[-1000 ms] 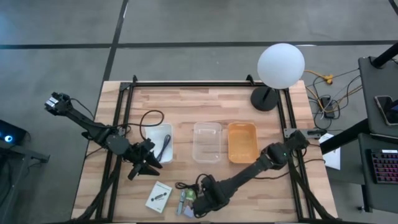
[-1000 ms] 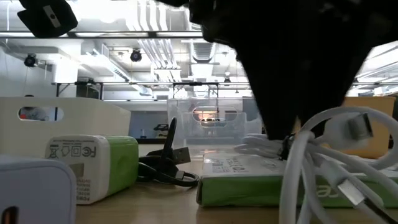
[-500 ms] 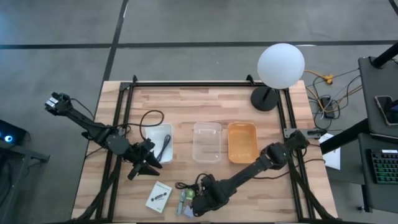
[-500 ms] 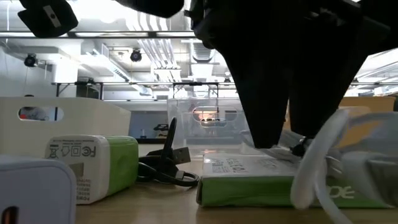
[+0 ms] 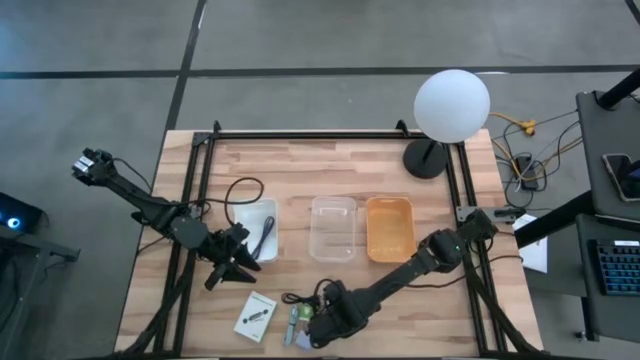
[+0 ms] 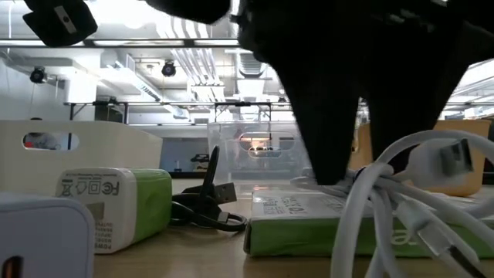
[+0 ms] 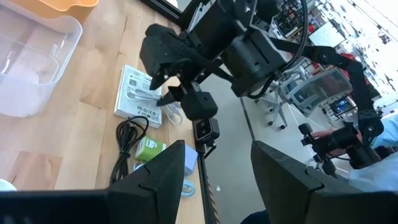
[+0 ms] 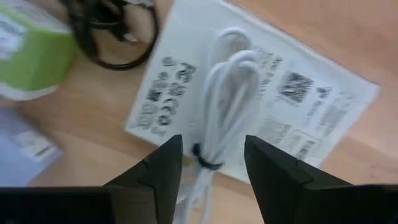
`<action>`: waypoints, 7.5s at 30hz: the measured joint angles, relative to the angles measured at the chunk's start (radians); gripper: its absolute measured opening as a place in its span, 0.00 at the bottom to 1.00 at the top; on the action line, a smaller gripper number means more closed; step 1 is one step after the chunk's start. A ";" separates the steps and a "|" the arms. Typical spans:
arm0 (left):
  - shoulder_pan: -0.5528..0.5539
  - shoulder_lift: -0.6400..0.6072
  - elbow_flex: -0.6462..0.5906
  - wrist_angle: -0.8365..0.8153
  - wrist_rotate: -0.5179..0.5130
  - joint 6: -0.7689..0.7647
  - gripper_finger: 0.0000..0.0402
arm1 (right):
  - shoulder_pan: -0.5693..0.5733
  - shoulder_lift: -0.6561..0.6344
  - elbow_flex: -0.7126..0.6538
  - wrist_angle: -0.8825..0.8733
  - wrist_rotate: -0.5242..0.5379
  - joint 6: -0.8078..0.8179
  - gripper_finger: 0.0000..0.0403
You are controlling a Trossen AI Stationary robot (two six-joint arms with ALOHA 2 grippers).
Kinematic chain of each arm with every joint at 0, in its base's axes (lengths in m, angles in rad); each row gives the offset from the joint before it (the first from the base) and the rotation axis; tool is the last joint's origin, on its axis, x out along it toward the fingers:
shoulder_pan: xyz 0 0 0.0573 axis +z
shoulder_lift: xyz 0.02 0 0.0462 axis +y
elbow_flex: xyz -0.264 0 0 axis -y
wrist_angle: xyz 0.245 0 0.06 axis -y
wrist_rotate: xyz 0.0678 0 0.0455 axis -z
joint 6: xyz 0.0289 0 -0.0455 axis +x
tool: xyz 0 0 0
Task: Pick and place items into bin
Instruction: Put the white charger cable into the white bin
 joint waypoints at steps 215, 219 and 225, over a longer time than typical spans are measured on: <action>0.759 0.222 0.238 -0.943 -0.094 1.280 0.30 | -0.120 -0.242 -0.010 0.101 0.310 -0.556 0.42; 0.759 0.263 0.229 -0.951 -0.090 1.287 0.30 | -0.120 -0.242 -0.010 0.101 0.310 -0.559 0.42; 0.762 0.311 0.234 -0.966 -0.090 1.306 0.27 | -0.120 -0.242 -0.011 0.101 0.310 -0.560 0.42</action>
